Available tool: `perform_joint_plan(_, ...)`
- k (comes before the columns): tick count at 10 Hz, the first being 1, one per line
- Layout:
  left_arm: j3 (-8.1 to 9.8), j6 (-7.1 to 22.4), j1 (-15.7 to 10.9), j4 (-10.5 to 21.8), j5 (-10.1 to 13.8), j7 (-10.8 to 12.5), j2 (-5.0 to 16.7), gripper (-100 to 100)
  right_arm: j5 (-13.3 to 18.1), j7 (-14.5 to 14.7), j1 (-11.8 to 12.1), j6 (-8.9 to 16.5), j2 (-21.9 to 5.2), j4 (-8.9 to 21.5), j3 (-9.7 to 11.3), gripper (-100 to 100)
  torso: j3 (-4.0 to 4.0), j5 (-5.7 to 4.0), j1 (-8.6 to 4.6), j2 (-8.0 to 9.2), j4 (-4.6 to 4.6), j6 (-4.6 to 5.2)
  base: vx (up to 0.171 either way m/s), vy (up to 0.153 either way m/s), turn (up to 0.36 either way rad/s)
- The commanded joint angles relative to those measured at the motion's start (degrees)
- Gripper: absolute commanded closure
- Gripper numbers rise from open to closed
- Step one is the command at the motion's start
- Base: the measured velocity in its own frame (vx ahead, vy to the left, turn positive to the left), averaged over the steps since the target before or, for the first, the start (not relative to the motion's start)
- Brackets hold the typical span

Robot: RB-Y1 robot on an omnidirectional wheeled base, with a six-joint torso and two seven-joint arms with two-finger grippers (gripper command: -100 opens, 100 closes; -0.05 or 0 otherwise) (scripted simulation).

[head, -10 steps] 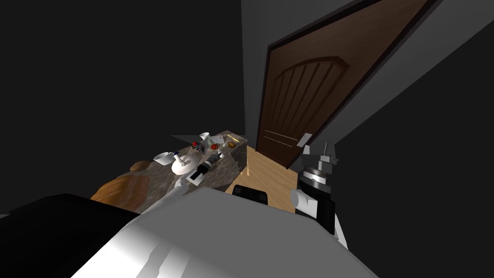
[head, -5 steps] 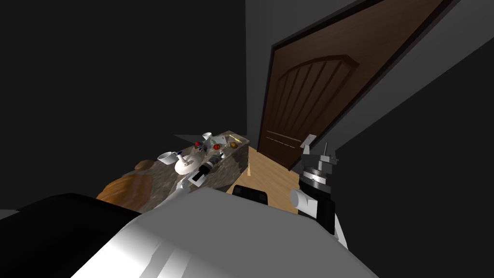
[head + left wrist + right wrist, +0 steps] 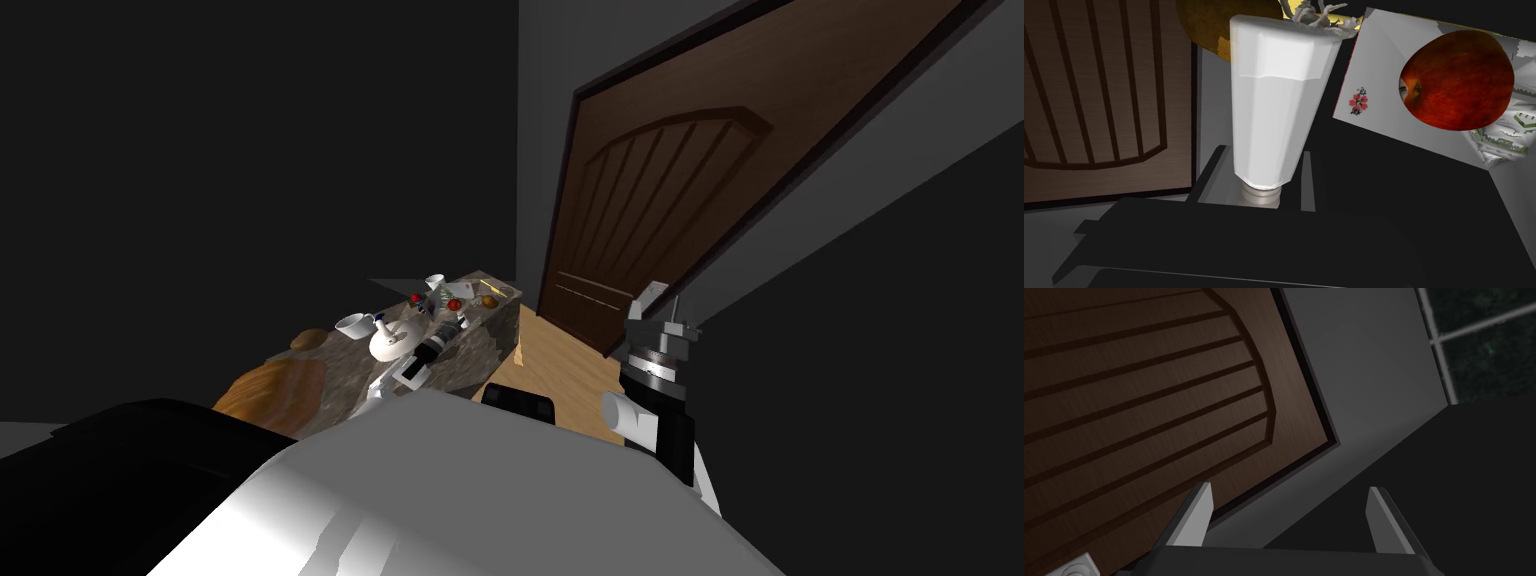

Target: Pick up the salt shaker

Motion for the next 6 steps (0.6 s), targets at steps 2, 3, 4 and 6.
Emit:
perform_joint_plan(2,1.81,2.08,1.71,-3.69,-4.34,2.23,-2.84,100,0.0,0.0,0.0,0.0,0.0,0.0,0.0,0,0.0,-0.01,-0.1,0.01,-0.01,0.03,0.019,0.034,0.034)
perform_joint_plan(3,1.81,2.08,1.71,-4.4,-6.04,2.23,-2.84,100,0.0,0.0,0.0,0.0,0.0,0.0,0.0,0,0.0,-0.03,-0.04,-0.01,0.0,-0.04,0.027,0.045,0.062)
perform_joint_plan(4,1.81,2.08,1.71,-4.4,-7.33,2.23,-2.84,100,0.0,0.0,0.0,0.0,0.0,0.0,0.0,0,-0.01,-0.02,-0.04,-0.02,0.0,-0.02,0.012,0.022,0.006)
perform_joint_plan(6,1.81,2.1,1.75,-4.34,-6.53,2.3,-2.68,0,0.0,0.0,0.0,0.0,0.0,0.0,0.01,0,0.02,-0.04,-0.17,0.04,0.0,0.02,0.001,0.004,-0.001)
